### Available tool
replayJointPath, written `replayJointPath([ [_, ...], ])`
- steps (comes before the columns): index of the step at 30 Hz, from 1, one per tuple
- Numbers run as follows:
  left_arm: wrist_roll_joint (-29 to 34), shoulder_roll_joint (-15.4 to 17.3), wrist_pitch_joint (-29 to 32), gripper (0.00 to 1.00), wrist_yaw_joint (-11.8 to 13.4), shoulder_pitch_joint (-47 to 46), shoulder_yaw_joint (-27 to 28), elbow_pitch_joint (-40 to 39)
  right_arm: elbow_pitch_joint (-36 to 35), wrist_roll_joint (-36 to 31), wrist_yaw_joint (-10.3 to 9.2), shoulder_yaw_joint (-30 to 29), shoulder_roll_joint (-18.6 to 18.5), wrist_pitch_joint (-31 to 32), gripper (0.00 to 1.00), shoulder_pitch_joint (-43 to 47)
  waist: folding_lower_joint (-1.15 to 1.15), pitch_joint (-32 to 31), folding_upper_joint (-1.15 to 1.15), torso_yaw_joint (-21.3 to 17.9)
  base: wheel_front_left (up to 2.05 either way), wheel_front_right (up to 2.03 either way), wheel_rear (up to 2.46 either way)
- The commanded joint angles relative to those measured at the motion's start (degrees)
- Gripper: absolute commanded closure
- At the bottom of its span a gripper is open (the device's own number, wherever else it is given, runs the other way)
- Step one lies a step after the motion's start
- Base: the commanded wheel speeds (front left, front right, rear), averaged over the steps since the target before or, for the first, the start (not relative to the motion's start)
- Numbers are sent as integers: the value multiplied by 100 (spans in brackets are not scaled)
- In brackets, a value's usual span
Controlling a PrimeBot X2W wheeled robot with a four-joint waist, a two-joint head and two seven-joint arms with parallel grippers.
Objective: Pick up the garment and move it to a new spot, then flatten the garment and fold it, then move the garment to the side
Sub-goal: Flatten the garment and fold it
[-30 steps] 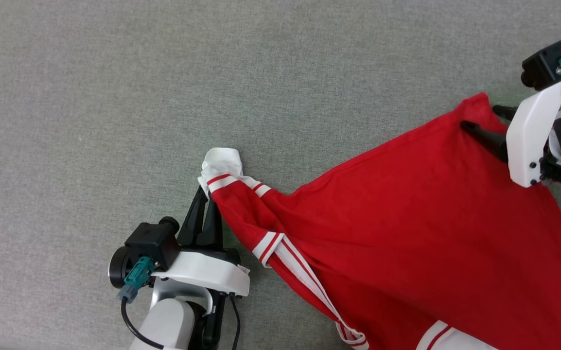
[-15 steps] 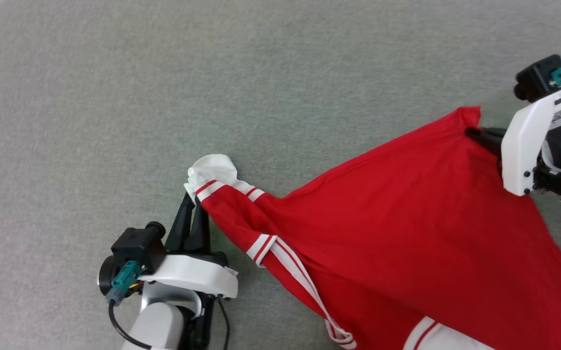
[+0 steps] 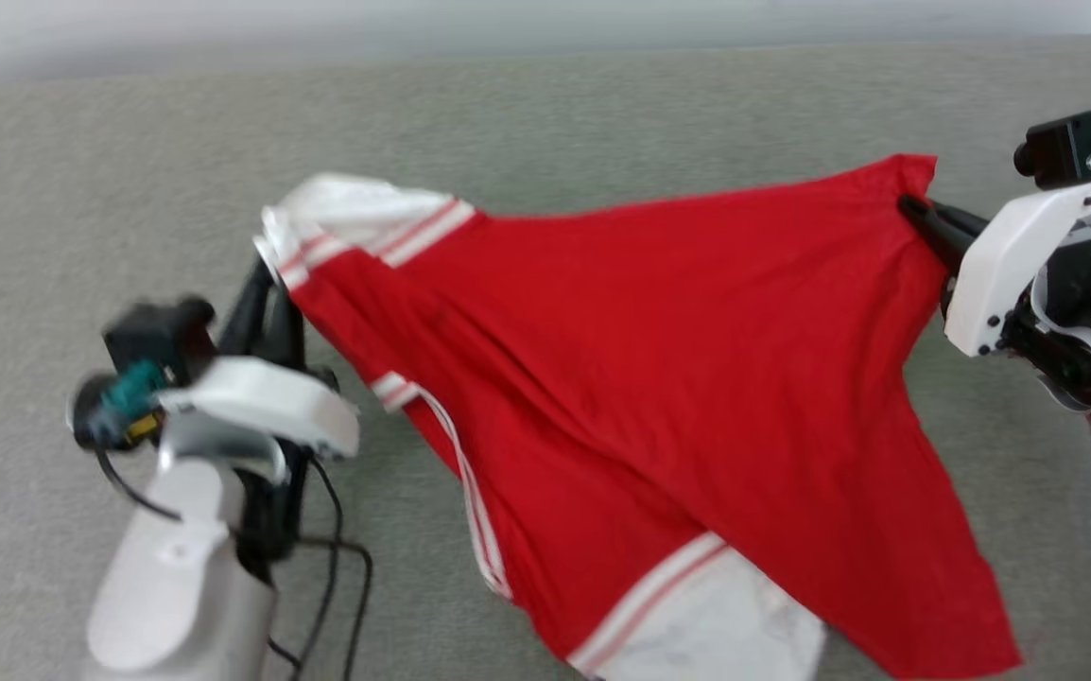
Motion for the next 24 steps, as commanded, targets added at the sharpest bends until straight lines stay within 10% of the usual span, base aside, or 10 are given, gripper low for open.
replayJointPath([
  [1,-10,85,87,100,-37,-260,43,71,81,-26,-6,-48,65,-107,100,-127,0,-128,0,-285,0,0,0],
  [12,130,575,767,100,60,-2494,172,1178,748,-303,-8,-278,390,-1029,100,-1172,0,151,0,-683,0,0,0],
  [24,758,916,1098,100,355,-5257,-111,1761,917,-442,-11,-792,-91,-1604,100,-2984,0,1153,0,-603,0,0,0],
])
